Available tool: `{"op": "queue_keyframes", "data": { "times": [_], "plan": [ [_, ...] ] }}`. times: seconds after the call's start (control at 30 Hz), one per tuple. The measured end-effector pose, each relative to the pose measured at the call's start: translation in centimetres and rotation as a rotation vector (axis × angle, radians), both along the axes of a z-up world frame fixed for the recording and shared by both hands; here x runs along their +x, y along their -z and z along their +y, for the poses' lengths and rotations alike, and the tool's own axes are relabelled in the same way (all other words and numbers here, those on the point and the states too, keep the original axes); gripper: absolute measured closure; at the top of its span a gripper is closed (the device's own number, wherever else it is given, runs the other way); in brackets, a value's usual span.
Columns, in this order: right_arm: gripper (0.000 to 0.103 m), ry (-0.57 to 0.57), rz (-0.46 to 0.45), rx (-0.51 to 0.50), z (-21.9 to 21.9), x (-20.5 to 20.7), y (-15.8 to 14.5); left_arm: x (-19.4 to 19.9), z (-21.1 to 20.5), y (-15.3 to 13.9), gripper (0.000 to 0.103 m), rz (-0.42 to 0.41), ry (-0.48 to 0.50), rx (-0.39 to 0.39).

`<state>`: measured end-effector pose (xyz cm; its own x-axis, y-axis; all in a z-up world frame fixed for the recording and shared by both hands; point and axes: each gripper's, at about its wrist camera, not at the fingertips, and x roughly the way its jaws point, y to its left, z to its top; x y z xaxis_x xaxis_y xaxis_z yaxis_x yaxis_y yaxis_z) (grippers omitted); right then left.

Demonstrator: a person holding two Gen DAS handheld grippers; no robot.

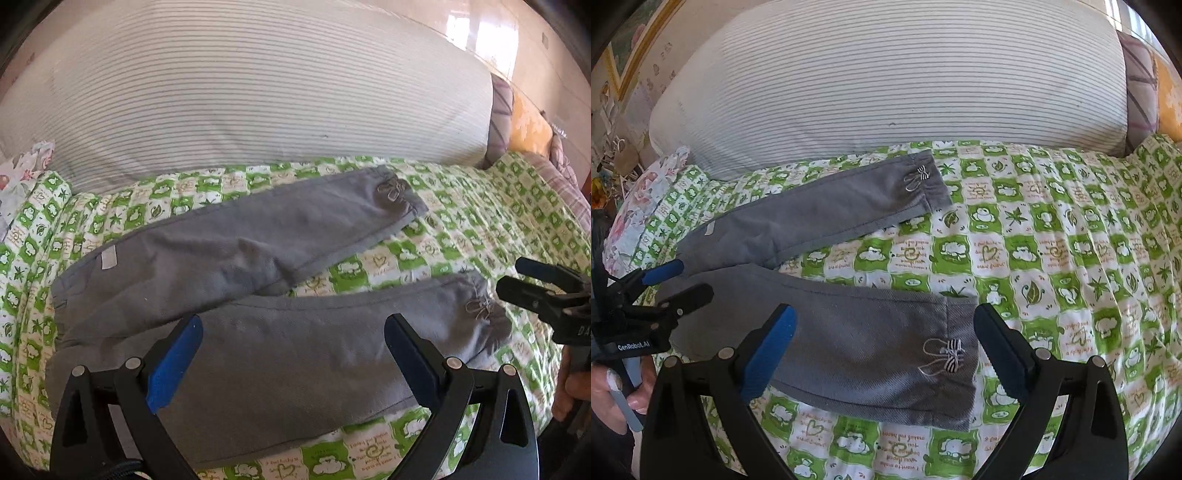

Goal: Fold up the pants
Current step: 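Grasp the cuff of one leg with the right tool while the left tool grasps the other cuff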

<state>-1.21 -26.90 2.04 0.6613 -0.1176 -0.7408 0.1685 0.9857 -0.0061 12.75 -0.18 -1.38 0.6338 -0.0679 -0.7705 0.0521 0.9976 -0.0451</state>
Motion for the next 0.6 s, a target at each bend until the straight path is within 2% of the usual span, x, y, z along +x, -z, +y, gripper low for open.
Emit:
{"op": "queue_keyframes", "data": {
  "times": [0.3, 0.6],
  "plan": [
    [0.006, -0.025, -0.001, -0.012, -0.6, 2.7, -1.1, 1.8, 0.1, -0.3, 0.004, -0.015, 0.023, 0.052],
    [0.006, -0.055, 0.017, 0.003, -2.6, 8.2, -1.8, 6.9, 1.5, 0.3, 0.004, 0.008, 0.070, 0.057]
  ]
}}
